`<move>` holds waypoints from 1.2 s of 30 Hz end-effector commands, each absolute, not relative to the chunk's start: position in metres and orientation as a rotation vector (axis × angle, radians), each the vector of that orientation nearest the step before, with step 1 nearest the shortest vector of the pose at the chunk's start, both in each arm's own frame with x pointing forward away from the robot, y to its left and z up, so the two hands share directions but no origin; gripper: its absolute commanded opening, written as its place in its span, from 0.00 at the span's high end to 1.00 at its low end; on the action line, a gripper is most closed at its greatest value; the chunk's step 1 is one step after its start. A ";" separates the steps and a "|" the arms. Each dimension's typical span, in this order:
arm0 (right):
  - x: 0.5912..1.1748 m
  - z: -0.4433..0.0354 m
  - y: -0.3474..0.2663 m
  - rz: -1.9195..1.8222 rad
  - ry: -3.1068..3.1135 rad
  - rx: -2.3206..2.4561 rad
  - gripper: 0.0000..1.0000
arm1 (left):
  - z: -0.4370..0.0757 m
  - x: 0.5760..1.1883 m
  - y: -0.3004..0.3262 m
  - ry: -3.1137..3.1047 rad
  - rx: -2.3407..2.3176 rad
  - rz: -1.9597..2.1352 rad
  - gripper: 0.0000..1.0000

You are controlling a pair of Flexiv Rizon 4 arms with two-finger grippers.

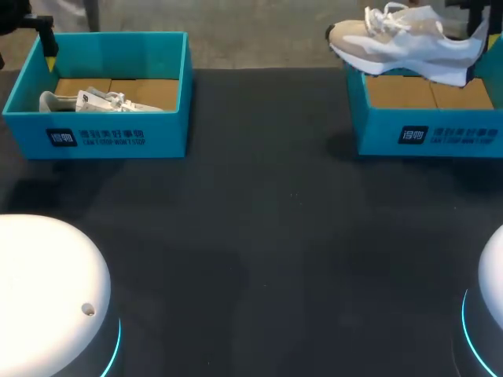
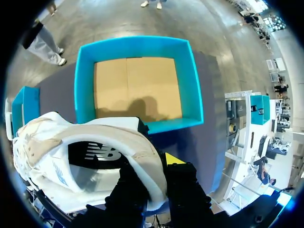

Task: Take the shoe out of the shoebox, open the shoe tongue, remove and reinsert the insole, then place the shoe into the shoebox

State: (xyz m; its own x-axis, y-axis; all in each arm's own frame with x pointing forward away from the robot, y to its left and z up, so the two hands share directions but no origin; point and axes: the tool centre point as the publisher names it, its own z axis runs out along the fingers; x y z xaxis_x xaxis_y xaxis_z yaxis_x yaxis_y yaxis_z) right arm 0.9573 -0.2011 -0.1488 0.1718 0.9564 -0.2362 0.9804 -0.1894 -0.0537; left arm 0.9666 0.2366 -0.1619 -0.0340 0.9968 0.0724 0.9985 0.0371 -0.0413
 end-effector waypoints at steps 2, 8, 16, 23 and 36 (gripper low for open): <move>0.920 -0.144 -0.170 -0.045 1.811 2.104 1.00 | -0.161 0.966 0.237 -2.202 -2.126 -0.034 0.00; 0.883 -0.141 -0.134 -0.050 1.782 2.124 1.00 | -0.161 0.966 0.237 -2.202 -2.126 -0.034 0.00; 0.839 -0.143 -0.083 -0.069 1.804 2.113 1.00 | -0.161 0.966 0.237 -2.202 -2.126 -0.034 0.00; 0.806 -0.143 -0.054 -0.077 1.812 2.111 1.00 | -0.161 0.966 0.237 -2.202 -2.126 -0.034 0.00; 0.766 -0.148 -0.028 -0.110 1.786 2.124 1.00 | -0.161 0.966 0.237 -2.202 -2.126 -0.034 0.00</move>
State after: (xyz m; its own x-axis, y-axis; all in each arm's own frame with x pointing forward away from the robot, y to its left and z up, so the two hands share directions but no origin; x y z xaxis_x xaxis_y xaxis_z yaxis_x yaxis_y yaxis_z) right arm 0.7691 -0.0270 -0.1489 0.1956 0.9362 -0.2919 0.9767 -0.1594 0.1434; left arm 0.9666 0.2366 -0.1619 -0.0341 0.9968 0.0724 0.9985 0.0371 -0.0414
